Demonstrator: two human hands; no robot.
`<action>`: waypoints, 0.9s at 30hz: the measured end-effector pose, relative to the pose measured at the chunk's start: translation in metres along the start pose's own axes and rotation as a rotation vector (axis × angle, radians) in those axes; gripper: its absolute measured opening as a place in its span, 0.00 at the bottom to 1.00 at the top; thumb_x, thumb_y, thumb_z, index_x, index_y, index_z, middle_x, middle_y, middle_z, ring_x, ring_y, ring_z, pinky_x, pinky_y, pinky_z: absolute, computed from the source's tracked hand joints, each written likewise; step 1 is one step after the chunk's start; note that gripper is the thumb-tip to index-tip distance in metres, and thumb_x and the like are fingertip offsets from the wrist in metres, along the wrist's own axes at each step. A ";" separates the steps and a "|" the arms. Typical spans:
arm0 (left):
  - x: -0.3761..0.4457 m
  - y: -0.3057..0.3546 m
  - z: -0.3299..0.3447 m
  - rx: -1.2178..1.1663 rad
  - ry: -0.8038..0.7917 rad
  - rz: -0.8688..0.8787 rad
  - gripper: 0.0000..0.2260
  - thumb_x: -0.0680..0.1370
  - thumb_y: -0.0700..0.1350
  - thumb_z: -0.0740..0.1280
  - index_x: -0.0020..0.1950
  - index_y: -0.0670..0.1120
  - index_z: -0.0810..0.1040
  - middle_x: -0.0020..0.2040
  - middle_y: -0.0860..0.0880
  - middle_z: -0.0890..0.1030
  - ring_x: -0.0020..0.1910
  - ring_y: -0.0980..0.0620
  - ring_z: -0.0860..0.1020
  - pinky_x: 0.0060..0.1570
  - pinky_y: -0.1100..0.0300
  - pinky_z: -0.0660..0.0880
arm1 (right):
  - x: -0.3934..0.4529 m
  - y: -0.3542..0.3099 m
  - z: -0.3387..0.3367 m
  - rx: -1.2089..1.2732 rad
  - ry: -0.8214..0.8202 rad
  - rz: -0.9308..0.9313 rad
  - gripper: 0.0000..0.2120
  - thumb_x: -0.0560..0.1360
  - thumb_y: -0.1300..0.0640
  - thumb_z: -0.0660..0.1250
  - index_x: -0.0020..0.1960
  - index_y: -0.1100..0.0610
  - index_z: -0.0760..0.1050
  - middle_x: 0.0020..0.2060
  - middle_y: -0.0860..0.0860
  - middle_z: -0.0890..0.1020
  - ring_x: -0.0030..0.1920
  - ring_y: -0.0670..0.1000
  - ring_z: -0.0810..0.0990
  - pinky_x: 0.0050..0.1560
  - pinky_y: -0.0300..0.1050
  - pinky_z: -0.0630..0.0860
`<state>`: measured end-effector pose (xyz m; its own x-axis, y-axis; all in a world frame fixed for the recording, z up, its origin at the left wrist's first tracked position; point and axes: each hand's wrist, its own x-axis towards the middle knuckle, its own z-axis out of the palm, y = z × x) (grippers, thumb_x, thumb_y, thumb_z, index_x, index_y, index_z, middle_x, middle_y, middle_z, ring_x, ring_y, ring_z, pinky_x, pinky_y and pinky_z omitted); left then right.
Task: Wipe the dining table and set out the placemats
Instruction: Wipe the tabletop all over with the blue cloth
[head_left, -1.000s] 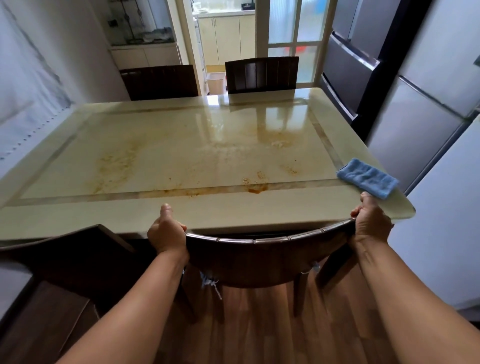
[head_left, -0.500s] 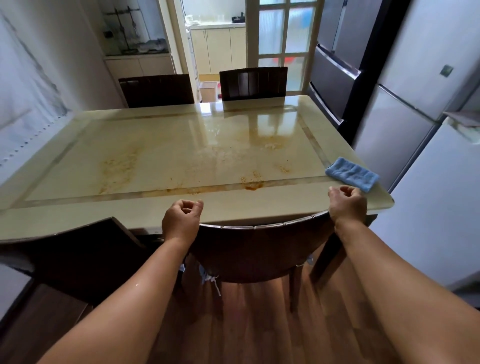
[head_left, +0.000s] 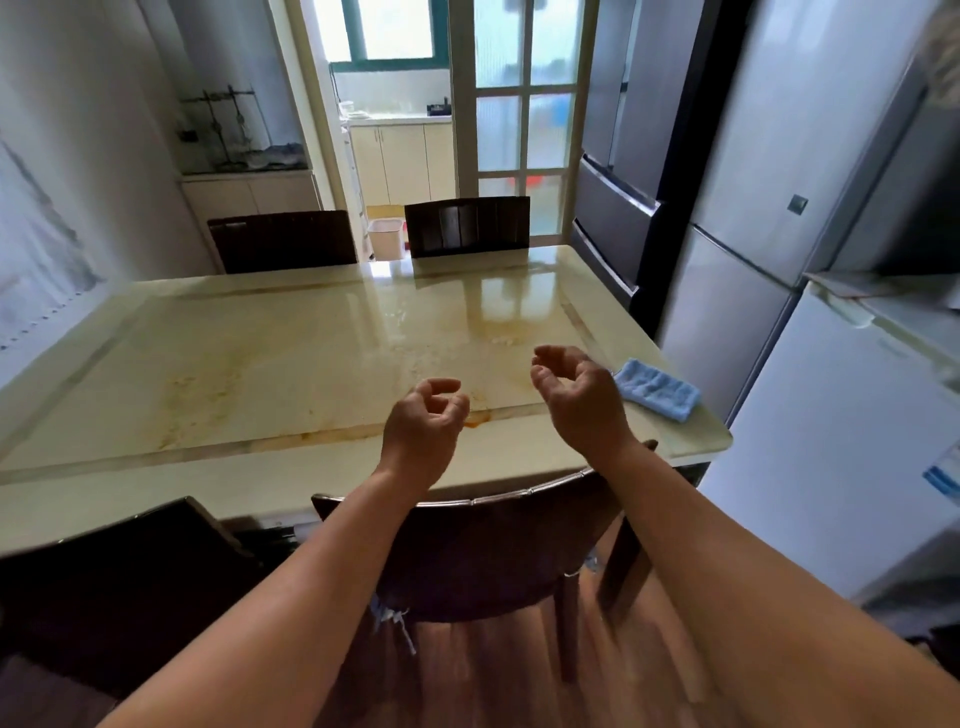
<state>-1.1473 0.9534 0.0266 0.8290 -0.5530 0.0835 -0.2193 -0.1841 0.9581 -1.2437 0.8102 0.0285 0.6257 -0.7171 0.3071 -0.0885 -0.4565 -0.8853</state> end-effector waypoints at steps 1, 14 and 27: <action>0.003 0.006 0.006 -0.028 -0.020 0.000 0.07 0.77 0.44 0.65 0.55 0.45 0.76 0.44 0.45 0.81 0.42 0.47 0.79 0.49 0.52 0.78 | 0.006 0.000 -0.001 -0.007 -0.029 -0.013 0.11 0.76 0.58 0.65 0.57 0.55 0.78 0.52 0.49 0.82 0.55 0.47 0.79 0.59 0.41 0.72; 0.130 0.012 0.164 0.184 -0.223 -0.042 0.12 0.77 0.46 0.65 0.60 0.47 0.76 0.41 0.53 0.79 0.40 0.55 0.77 0.47 0.59 0.75 | 0.157 0.114 -0.065 -0.131 -0.284 -0.030 0.13 0.78 0.63 0.60 0.57 0.54 0.79 0.51 0.48 0.82 0.42 0.37 0.78 0.49 0.33 0.72; 0.191 -0.048 0.256 0.379 -0.326 -0.241 0.10 0.77 0.44 0.65 0.57 0.48 0.78 0.44 0.50 0.79 0.40 0.53 0.75 0.48 0.61 0.75 | 0.216 0.293 -0.107 -0.891 -0.665 0.047 0.20 0.76 0.42 0.61 0.67 0.37 0.68 0.72 0.42 0.63 0.72 0.50 0.55 0.66 0.51 0.54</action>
<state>-1.1100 0.6482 -0.0739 0.6896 -0.6707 -0.2731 -0.2625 -0.5829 0.7690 -1.2177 0.4648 -0.1272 0.8744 -0.4398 -0.2048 -0.4806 -0.8430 -0.2414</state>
